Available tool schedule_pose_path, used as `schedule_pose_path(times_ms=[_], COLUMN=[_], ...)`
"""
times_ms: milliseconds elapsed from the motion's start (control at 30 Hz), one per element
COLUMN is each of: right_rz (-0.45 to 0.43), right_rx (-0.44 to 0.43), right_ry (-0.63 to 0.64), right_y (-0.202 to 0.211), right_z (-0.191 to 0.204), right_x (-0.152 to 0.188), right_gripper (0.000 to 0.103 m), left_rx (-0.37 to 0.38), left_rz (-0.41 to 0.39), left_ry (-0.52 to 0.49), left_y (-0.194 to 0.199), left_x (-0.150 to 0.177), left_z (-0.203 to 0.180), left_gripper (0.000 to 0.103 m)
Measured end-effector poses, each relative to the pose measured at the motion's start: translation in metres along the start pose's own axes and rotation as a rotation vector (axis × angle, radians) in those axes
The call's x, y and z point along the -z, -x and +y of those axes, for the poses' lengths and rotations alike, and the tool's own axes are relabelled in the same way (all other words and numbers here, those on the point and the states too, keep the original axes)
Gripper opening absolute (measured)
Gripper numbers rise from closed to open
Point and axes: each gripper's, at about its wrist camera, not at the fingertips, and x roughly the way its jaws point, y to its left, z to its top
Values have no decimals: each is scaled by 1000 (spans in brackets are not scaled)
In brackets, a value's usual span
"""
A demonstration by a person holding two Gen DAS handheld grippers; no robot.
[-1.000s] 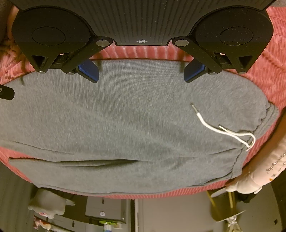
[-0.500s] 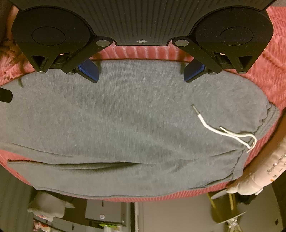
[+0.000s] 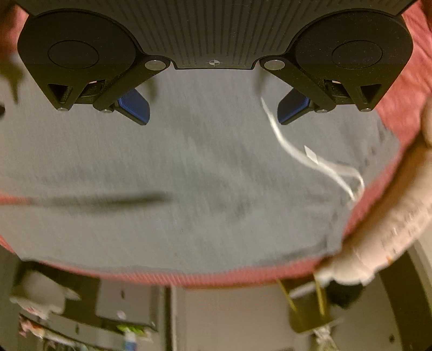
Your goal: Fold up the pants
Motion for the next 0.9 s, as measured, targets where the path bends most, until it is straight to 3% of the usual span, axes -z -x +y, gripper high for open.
schedule_pose_path(times_ms=[133, 300, 367, 433, 533, 633, 767, 833, 900], right_rz=[64, 13, -10, -26, 17, -21, -135, -161, -173], right_rx=[75, 83, 91, 120, 148, 71, 3, 17, 15], right_ry=[-16, -119, -133, -125, -63, -106, -337, -432, -467], right_y=[-37, -48, -51, -57, -64, -70, -103, -132, -163], right_z=[-7, -19, -22, -21, -11, -25, -48, -51, -46], right_x=[-12, -12, -13, -15, -30, -74, -166, -216, -263], right_gripper=[99, 99, 99, 99, 99, 99, 98, 84, 64], left_rx=[5, 20, -12, -83, -148, -165, -212, -202, -191], left_rz=[-35, -23, -44, -118, -212, -253, -378, -388, -338], left_ry=[120, 355, 419, 448, 473, 476, 465, 440, 408], left_y=[-20, -71, -90, -99, -108, -118, -127, -135, -148], left_x=[-43, -59, -55, -49, -46, -50, -43, -41, -41], left_z=[8, 27, 38, 47, 62, 72, 66, 62, 58], left_gripper=[103, 103, 103, 103, 103, 103, 103, 103, 103])
